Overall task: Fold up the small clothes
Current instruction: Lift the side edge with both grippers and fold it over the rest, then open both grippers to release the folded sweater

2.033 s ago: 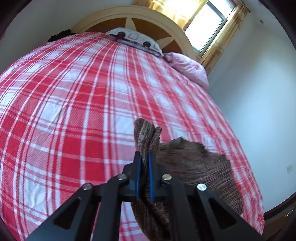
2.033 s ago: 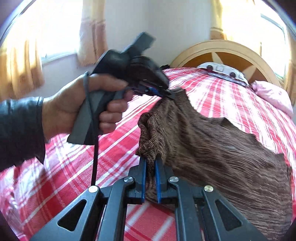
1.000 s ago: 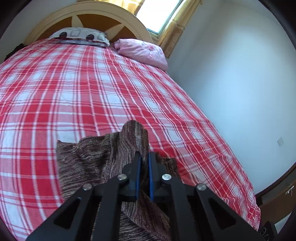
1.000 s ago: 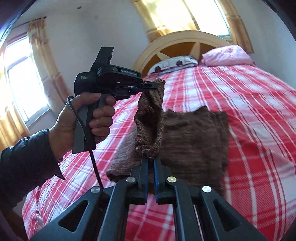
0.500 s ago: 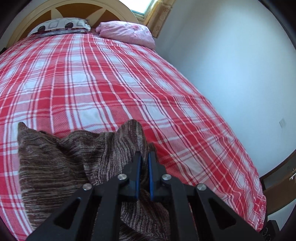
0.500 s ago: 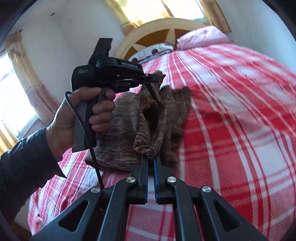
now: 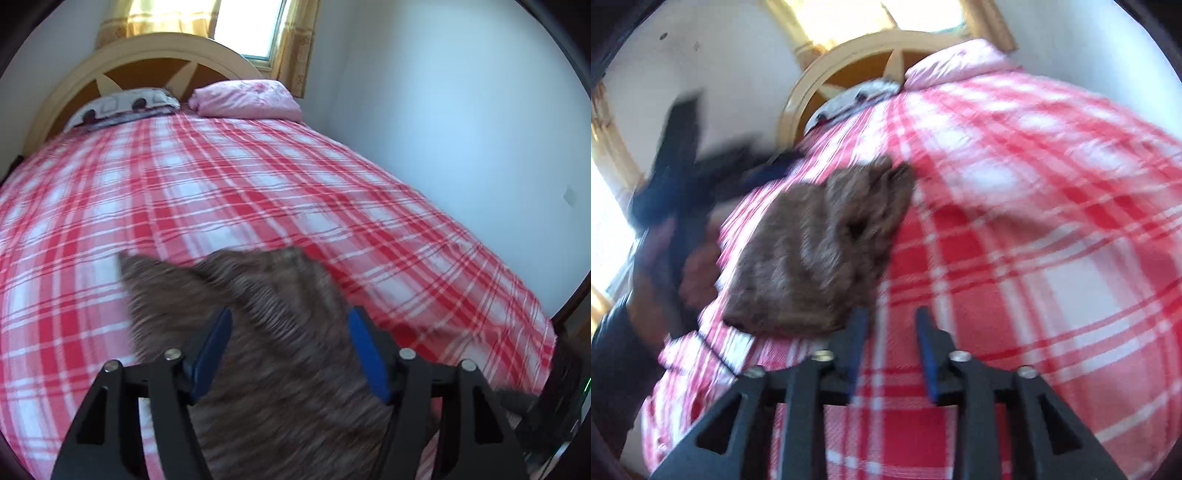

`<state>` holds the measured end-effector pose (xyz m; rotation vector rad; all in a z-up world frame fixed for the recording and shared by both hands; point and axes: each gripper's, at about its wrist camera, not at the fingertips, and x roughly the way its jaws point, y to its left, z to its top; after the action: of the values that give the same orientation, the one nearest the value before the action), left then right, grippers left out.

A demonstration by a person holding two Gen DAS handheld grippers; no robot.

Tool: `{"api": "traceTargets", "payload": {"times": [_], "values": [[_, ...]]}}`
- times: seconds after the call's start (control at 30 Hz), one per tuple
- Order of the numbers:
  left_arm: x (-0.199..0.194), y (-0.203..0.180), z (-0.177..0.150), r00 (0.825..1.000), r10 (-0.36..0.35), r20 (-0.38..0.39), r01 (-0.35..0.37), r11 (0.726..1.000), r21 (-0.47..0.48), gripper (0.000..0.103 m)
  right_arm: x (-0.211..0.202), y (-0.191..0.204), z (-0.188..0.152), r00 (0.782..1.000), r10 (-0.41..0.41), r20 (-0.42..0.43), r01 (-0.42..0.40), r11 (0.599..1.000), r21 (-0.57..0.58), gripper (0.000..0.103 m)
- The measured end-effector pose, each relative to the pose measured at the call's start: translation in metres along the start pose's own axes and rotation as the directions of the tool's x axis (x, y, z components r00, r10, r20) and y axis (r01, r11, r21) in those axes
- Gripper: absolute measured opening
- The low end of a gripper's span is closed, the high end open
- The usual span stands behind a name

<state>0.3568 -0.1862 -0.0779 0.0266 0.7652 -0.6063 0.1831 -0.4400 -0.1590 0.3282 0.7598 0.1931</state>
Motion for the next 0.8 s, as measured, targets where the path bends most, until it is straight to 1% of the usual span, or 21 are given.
{"api": "traceTargets", "payload": {"times": [0.07,0.1,0.13,0.17,0.2,0.23,0.27,0.33,0.37,0.43,0.5,0.53,0.57,0.63,0.67,0.7,0.73,0.77,0.8], "values": [[-0.008,0.013,-0.021,0.997,0.078,-0.013,-0.078,0.997,0.022,0.069,-0.014,0.008,0.012,0.998,-0.013,0.067,0.016,0.999,-0.041,0.044],[-0.009,0.02,-0.033,0.993,0.119,-0.018,-0.119,0.992,0.036,0.069,-0.019,0.016,0.019,0.995,-0.008,0.095,0.015,0.997,-0.07,0.058],[-0.009,0.025,-0.041,0.99,0.139,-0.023,-0.138,0.99,0.04,0.069,-0.022,0.027,0.028,0.992,0.018,0.122,-0.006,0.995,-0.099,0.068],[-0.007,0.031,-0.05,0.988,0.153,-0.038,-0.152,0.988,0.032,0.069,-0.019,0.038,0.039,0.989,0.081,0.125,-0.065,0.99,-0.125,0.068],[-0.005,0.035,-0.056,0.988,0.148,-0.054,-0.147,0.989,0.017,0.069,-0.014,0.047,0.048,0.984,0.137,0.11,-0.122,0.983,-0.139,0.068],[-0.003,0.038,-0.062,0.989,0.133,-0.071,-0.134,0.991,-0.007,0.069,-0.002,0.057,0.061,0.974,0.211,0.076,-0.198,0.969,-0.149,0.068],[-0.001,0.039,-0.066,0.988,0.133,-0.078,-0.134,0.991,-0.018,0.069,0.014,0.067,0.073,0.964,0.262,0.035,-0.254,0.956,-0.148,0.068],[0.002,0.037,-0.071,0.986,0.153,-0.067,-0.154,0.988,-0.013,0.071,0.045,0.08,0.09,0.96,0.278,-0.031,-0.28,0.949,-0.143,0.068],[0.003,0.035,-0.073,0.985,0.163,-0.064,-0.164,0.986,-0.007,0.074,0.063,0.084,0.097,0.962,0.264,-0.064,-0.271,0.952,-0.146,0.068],[0.007,0.035,-0.078,0.983,0.167,-0.074,-0.169,0.985,-0.015,0.078,0.099,0.086,0.108,0.969,0.209,-0.133,-0.229,0.959,-0.164,0.068],[0.006,0.04,-0.084,0.987,0.141,-0.08,-0.145,0.989,-0.036,0.079,0.129,0.075,0.113,0.976,0.118,-0.183,-0.149,0.975,-0.167,0.068],[0.006,0.043,-0.084,0.99,0.119,-0.079,-0.123,0.991,-0.051,0.08,0.145,0.062,0.115,0.975,0.062,-0.214,-0.094,0.985,-0.143,0.068],[0.004,0.046,-0.085,0.991,0.105,-0.079,-0.11,0.992,-0.061,0.082,0.153,0.049,0.116,0.976,0.022,-0.218,-0.05,0.992,-0.12,0.068],[0.004,0.05,-0.087,0.992,0.096,-0.088,-0.103,0.991,-0.083,0.085,0.156,0.032,0.119,0.978,-0.001,-0.209,-0.023,0.993,-0.114,0.067],[0.004,0.052,-0.088,0.992,0.088,-0.091,-0.096,0.991,-0.096,0.085,0.153,0.029,0.12,0.979,-0.034,-0.202,0.01,0.992,-0.123,0.067],[0.001,0.055,-0.089,0.993,0.081,-0.083,-0.09,0.99,-0.113,0.085,0.152,0.028,0.121,0.977,-0.045,-0.208,0.018,0.992,-0.128,0.067],[-0.001,0.056,-0.089,0.994,0.078,-0.072,-0.086,0.989,-0.123,0.085,0.15,0.03,0.122,0.974,-0.076,-0.216,0.046,0.989,-0.14,0.067],[-0.006,0.059,-0.088,0.996,0.072,-0.05,-0.078,0.987,-0.14,0.085,0.147,0.035,0.123,0.968,-0.133,-0.211,0.098,0.981,-0.166,0.067],[-0.011,0.06,-0.086,0.997,0.073,-0.031,-0.077,0.985,-0.157,0.085,0.141,0.039,0.123,0.969,-0.153,-0.192,0.116,0.975,-0.19,0.068]]}}
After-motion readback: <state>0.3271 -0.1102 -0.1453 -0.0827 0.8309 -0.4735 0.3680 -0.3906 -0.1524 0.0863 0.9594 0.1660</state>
